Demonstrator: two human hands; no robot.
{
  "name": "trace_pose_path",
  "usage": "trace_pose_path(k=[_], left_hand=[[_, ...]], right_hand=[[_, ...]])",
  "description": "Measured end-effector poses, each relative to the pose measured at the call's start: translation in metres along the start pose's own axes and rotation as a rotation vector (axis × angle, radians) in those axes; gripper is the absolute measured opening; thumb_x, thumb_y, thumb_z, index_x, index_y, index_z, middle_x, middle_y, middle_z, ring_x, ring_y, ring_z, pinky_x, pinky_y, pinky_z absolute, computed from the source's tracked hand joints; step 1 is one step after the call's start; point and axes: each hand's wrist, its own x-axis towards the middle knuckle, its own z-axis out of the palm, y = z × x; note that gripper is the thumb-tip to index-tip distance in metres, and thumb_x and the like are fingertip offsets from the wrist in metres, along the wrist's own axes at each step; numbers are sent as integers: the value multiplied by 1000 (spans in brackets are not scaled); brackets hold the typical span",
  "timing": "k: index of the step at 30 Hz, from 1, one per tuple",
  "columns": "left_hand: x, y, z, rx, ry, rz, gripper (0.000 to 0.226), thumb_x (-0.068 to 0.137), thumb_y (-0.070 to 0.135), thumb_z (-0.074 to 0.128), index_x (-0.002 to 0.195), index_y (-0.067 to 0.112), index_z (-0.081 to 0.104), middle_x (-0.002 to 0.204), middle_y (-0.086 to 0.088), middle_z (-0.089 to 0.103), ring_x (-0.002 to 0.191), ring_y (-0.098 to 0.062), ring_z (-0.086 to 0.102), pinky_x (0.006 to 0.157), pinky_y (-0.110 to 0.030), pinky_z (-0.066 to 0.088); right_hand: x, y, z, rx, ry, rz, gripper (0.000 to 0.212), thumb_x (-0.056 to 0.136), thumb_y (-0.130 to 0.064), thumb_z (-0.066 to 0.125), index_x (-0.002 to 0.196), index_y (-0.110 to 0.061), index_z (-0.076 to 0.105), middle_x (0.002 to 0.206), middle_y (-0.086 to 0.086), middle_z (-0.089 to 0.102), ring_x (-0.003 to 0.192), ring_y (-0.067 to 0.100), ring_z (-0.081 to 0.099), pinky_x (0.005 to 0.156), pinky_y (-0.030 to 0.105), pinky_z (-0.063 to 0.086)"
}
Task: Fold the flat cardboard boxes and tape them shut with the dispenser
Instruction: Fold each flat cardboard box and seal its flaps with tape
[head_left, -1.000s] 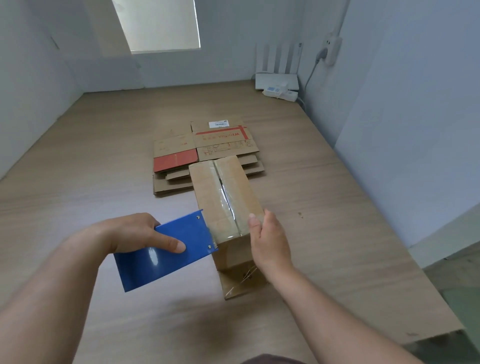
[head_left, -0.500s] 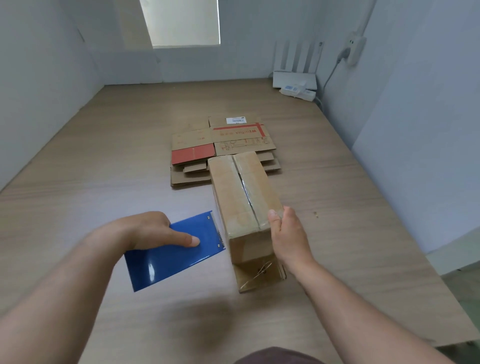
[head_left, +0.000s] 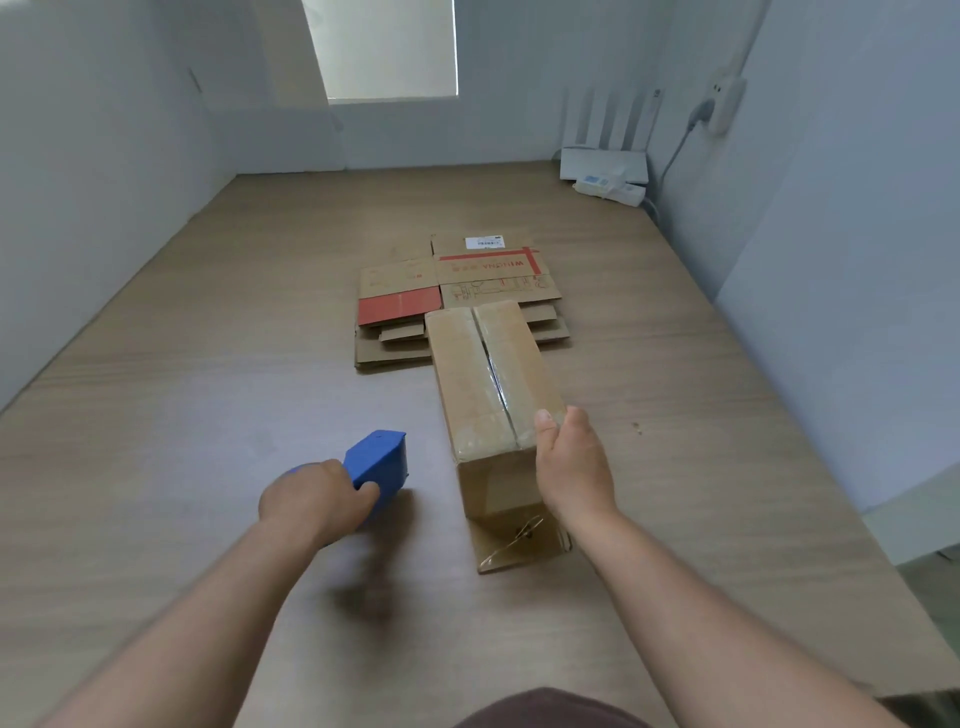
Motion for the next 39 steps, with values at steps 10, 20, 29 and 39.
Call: trace_pose_path(k=[10,20,29,39], left_hand=[[-13,14,36,-261,274,1,40,98,39,40,122,8,47,118,-7,59,106,-28,55,85,-36,43],[-51,132,15,-1215,69,-49,75,98,54,30,154,14,2,157,-8,26,142,-27,28,111,-39,29],[-43,125,22,-1210,137,-47,69,94,62,15,142,20,41,138,-6,52,129,-25,46,108,-48,37],[-43,100,-4,-416,116,179,80,80,74,22,135,17,31,109,-3,64,95,-18,63,69,-28,51]], right_hand=[[-2,2,-5,-47,-28,-13,32,100,-43,31,96,-14,41,104,12,58,102,34,53,78,40,45],[-7,0,-10,-192,-96,-37,58,84,-68,45,102,-13,41,109,7,59,106,30,54,80,38,47],[13,17,-33,-73,-178,-158,41,103,-38,27,92,-12,57,96,12,64,96,32,57,78,36,42],[35,29,-55,-721,-342,-532,54,92,-64,34,116,-21,55,110,3,65,103,26,58,71,34,37]])
